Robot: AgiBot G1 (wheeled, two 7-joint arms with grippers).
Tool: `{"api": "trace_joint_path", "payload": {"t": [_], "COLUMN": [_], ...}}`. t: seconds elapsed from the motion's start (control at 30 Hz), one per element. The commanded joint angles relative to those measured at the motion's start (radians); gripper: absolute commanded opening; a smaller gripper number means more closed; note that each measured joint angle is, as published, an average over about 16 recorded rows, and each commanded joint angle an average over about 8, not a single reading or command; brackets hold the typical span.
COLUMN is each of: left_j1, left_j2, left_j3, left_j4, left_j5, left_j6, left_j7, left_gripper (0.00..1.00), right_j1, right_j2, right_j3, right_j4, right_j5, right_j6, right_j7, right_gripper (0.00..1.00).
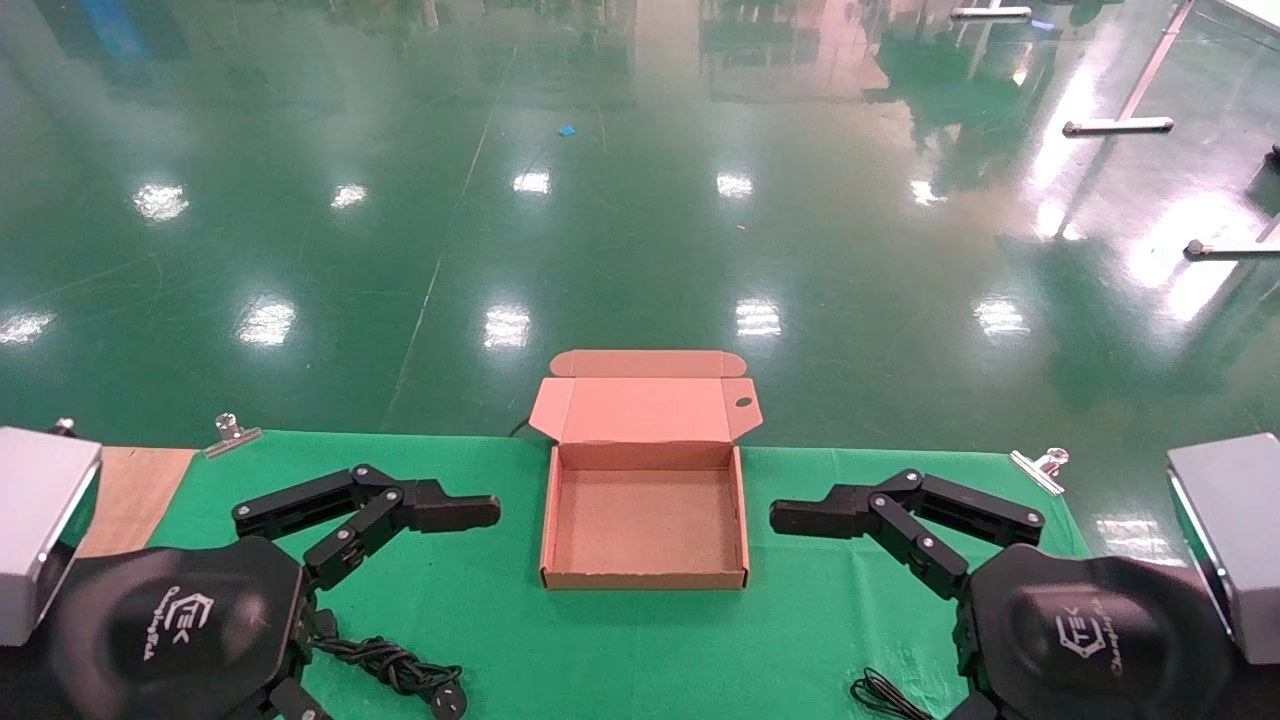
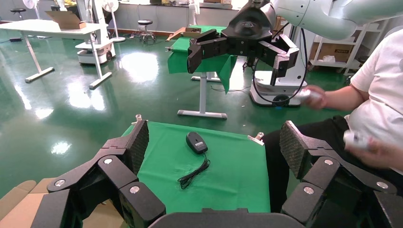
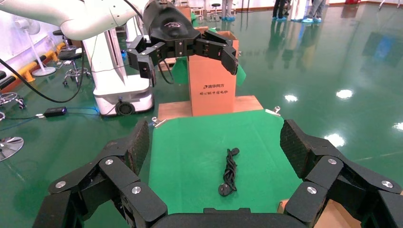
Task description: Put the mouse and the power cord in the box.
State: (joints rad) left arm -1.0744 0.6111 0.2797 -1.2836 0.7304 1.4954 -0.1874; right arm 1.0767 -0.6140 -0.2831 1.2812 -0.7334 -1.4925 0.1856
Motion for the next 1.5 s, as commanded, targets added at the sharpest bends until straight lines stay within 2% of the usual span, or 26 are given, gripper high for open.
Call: {"api": "trace_joint_path", "payload": {"t": [0.03,0.37,0.53,0.7,0.87,1.13,1.33,1.5], "left_j1": [0.0,0.0,-0.01,-0.048,-0.12,-0.259,-0.336,-0.375], "left_j2": [0.0,-0.001,-0.01,-0.026,-0.02,0.08,0.201,0.297], "left_j3": [0.0,0.003,0.026,0.081,0.169,0.313,0.395,0.423], "left_j4": [0.0,-0.002,-0.001,0.014,0.04,0.166,0.346,0.536], "left_j5": [0.0,0.005,0.059,0.199,0.421,0.802,1.004,1.07], "left_j6": [0.0,0.003,0.02,0.046,0.058,0.019,-0.058,-0.14], "left_j7": [0.0,0.001,0.007,0.025,0.052,0.14,0.26,0.388], "left_gripper": [1.0,1.0,1.0,1.0,1.0,1.0,1.0,1.0], "right_j1": [0.0,0.001,0.028,0.101,0.214,0.368,0.398,0.397], "right_j2": [0.0,0.001,0.002,-0.004,-0.032,-0.132,-0.201,-0.264], "right_j3": [0.0,-0.002,-0.04,-0.126,-0.245,-0.473,-0.558,-0.585], "right_j4": [0.0,0.003,0.025,0.045,0.058,0.043,-0.027,-0.146], "right_j5": [0.0,-0.005,-0.097,-0.297,-0.568,-0.997,-1.167,-1.234], "right_j6": [0.0,-0.002,-0.01,-0.027,-0.054,-0.068,-0.032,0.034], "right_j7": [0.0,-0.001,-0.003,0.017,0.04,0.128,0.18,0.14], "right_gripper": [1.0,1.0,1.0,1.0,1.0,1.0,1.0,1.0]}}
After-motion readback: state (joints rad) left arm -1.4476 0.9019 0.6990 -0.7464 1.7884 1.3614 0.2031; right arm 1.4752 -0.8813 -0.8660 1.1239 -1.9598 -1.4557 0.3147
